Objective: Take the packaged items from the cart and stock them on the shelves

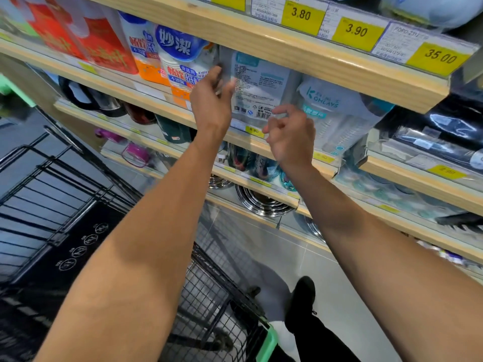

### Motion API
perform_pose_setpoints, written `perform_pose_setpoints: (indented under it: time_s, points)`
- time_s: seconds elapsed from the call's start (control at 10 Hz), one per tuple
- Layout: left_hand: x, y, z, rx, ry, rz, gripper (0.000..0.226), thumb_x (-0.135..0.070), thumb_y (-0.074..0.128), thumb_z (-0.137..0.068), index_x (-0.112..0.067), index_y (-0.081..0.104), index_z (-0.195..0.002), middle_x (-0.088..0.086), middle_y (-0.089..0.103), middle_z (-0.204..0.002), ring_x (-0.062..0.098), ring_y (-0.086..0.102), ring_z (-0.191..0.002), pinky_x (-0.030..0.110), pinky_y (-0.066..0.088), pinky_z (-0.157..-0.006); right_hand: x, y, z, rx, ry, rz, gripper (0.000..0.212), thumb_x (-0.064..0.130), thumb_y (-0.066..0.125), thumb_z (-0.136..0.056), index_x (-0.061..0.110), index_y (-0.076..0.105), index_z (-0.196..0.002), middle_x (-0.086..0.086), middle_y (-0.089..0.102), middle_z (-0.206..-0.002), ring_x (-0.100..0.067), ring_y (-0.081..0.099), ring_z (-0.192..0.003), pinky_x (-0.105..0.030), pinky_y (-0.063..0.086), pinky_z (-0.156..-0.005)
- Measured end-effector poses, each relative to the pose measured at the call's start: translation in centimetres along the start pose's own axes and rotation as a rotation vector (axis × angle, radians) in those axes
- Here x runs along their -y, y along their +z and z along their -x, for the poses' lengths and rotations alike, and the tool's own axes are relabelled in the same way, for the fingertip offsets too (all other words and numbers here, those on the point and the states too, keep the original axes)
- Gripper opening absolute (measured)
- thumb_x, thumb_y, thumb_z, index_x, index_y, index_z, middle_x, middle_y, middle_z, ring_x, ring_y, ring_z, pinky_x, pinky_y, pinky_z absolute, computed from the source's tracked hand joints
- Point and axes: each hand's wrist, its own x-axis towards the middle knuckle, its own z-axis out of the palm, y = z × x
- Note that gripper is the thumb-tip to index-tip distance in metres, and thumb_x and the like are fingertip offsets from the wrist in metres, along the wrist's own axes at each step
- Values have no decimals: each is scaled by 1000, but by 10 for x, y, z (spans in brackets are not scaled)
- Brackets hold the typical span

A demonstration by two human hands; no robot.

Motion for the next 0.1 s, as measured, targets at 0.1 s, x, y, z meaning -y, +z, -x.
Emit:
perform_pose_setpoints:
  time_s: [0.1]
  points:
    - [6,-11,15,-90,-5,9,34,-18,64,-95,-7,66,-127,1,71,-114,6,66,-96,10,53,-82,-5,12,8,121,-22,-47,16,47,54,-78,38,63,-88,2,74,-77,-21,72,-73,-47,61,-71]
